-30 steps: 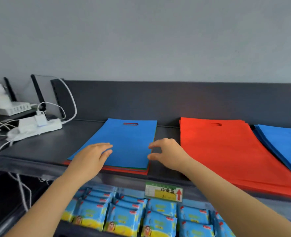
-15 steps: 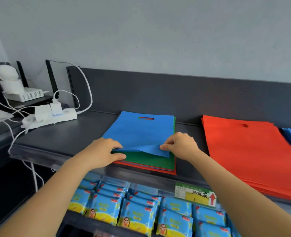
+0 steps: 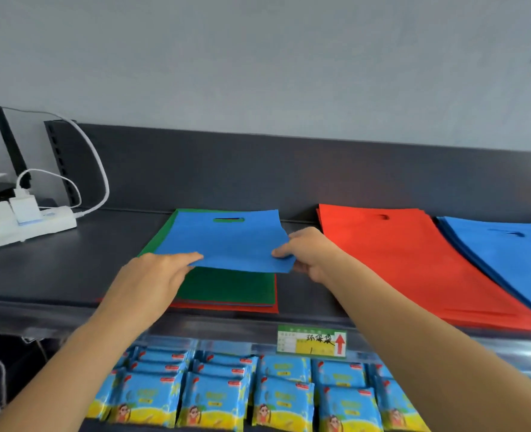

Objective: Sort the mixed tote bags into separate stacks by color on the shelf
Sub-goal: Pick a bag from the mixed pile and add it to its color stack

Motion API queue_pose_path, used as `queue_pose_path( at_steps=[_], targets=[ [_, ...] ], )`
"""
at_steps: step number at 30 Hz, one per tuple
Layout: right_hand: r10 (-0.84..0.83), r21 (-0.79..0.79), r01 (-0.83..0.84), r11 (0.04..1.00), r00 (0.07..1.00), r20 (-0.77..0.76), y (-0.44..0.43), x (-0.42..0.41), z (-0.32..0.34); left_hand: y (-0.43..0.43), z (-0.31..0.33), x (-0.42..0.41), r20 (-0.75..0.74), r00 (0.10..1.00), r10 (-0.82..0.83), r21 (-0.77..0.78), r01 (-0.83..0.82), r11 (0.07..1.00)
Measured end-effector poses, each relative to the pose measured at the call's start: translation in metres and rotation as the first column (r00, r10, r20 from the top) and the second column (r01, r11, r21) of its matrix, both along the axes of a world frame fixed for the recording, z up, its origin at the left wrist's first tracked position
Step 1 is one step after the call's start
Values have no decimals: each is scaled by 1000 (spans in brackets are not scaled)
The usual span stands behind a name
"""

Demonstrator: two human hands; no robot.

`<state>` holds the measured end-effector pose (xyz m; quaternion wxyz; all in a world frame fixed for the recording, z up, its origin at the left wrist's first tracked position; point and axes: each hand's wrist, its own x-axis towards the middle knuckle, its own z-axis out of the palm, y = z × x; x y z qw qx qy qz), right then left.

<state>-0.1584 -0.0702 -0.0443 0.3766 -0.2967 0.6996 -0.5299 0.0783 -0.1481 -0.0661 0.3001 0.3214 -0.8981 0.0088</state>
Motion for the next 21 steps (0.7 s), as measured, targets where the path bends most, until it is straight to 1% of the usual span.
queue_pose_path(
  at_steps=[2, 4, 6, 9, 13, 16, 21],
  targets=[
    [-16, -126, -6, 992, 985, -174, 11, -9, 9, 9, 4, -9, -18, 1000, -8, -101, 6, 995],
    [-43, -242, -29, 970, 956, -289, 32, -21, 21, 18, 8, -21, -25, 1000, -10, -156, 6, 988],
    [-95, -318, -23, 948, 932, -350, 57, -38, 31, 29, 13, -38, -19, 1000, -25, -170, 22, 985],
    [-198, -373, 33, 927, 890, -412, 99, -73, 35, 55, 18, -75, -8, 996, -85, -178, 83, 981],
    [-292, -380, 120, 917, 853, -434, 161, -130, 28, 105, 20, -139, 3, 981, -194, -233, 190, 954],
    [-336, -332, 189, 924, 816, -471, 214, -186, 18, 147, 19, -196, 23, 956, -291, -255, 287, 923],
    [-397, -244, 314, 917, 772, -496, 295, -274, 2, 218, 10, -289, 33, 905, -423, -236, 419, 877]
  ],
)
